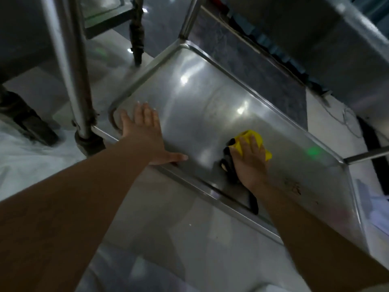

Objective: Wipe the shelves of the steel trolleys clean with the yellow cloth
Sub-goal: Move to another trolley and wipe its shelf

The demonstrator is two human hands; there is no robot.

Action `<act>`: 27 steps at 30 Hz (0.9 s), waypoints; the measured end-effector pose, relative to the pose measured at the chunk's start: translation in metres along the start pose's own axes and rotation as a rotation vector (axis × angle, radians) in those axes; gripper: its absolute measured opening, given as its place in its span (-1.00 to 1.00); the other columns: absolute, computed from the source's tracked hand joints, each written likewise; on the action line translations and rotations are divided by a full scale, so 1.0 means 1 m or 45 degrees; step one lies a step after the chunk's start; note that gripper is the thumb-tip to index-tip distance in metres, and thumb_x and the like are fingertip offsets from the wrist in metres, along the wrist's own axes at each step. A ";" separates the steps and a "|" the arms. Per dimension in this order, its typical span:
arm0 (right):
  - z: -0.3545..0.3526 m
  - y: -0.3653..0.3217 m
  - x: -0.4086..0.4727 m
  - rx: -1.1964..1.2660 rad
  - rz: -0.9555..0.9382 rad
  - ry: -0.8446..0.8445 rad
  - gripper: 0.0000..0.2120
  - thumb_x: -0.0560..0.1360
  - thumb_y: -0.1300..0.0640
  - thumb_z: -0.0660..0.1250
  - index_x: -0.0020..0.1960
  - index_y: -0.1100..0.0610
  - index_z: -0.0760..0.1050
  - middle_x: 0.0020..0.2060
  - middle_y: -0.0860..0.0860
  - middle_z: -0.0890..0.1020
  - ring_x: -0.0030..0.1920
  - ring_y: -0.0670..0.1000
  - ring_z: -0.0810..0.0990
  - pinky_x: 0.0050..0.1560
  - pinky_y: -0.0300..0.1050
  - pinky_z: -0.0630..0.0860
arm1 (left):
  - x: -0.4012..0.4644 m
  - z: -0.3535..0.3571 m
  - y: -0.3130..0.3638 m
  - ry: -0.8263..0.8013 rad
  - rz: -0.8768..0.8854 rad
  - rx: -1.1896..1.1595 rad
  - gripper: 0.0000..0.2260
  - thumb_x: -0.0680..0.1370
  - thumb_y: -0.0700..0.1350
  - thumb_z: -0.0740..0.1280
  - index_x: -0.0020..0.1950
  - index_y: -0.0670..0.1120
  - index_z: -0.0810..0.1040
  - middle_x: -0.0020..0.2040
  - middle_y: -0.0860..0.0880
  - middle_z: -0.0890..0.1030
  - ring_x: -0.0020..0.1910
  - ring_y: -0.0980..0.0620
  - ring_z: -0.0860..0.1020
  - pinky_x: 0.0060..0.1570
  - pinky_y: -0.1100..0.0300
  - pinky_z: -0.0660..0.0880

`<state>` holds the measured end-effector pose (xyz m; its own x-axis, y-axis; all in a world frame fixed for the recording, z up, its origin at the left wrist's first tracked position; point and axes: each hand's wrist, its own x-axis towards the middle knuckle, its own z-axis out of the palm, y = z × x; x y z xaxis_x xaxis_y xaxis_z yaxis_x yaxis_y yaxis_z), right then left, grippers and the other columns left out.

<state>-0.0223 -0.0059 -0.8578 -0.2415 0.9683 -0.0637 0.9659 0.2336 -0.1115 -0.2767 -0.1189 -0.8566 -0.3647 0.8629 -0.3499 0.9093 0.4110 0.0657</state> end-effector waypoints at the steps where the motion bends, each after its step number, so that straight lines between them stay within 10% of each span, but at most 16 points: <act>1: 0.001 0.004 -0.013 -0.004 -0.018 -0.006 -0.48 0.59 -0.17 0.08 0.51 -0.11 0.12 0.56 -0.05 -0.02 0.53 0.20 -0.06 0.46 0.24 -0.01 | 0.000 0.001 0.008 0.020 0.009 -0.007 0.30 0.09 0.70 -0.16 0.53 -0.19 -0.29 0.56 -0.24 -0.21 0.52 -0.27 -0.26 0.38 -0.35 -0.17; 10: 0.005 0.015 -0.093 -0.030 -0.248 0.103 -0.45 0.54 -0.27 0.06 0.50 -0.21 0.10 0.56 -0.01 -0.03 0.53 0.17 -0.19 0.44 0.30 -0.15 | -0.020 0.033 0.065 0.372 0.205 -0.061 -0.09 0.47 0.44 -0.05 0.54 -0.24 -0.05 0.57 -0.24 -0.03 0.55 -0.16 -0.10 0.46 -0.25 -0.11; 27: 0.000 0.057 -0.076 -0.012 -0.247 0.105 -0.39 0.50 -0.15 0.17 0.51 -0.10 0.13 0.55 -0.05 -0.02 0.54 0.15 -0.15 0.40 0.32 0.09 | -0.021 0.018 0.079 0.307 0.478 0.201 -0.47 0.62 0.19 -0.06 0.56 0.05 0.02 0.57 -0.18 0.04 0.54 -0.16 0.04 0.41 -0.18 0.14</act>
<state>0.0507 -0.0660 -0.8589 -0.4147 0.9091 0.0392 0.9031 0.4165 -0.1045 -0.1934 -0.1102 -0.8605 -0.0243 0.9946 -0.1012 0.9997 0.0241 -0.0033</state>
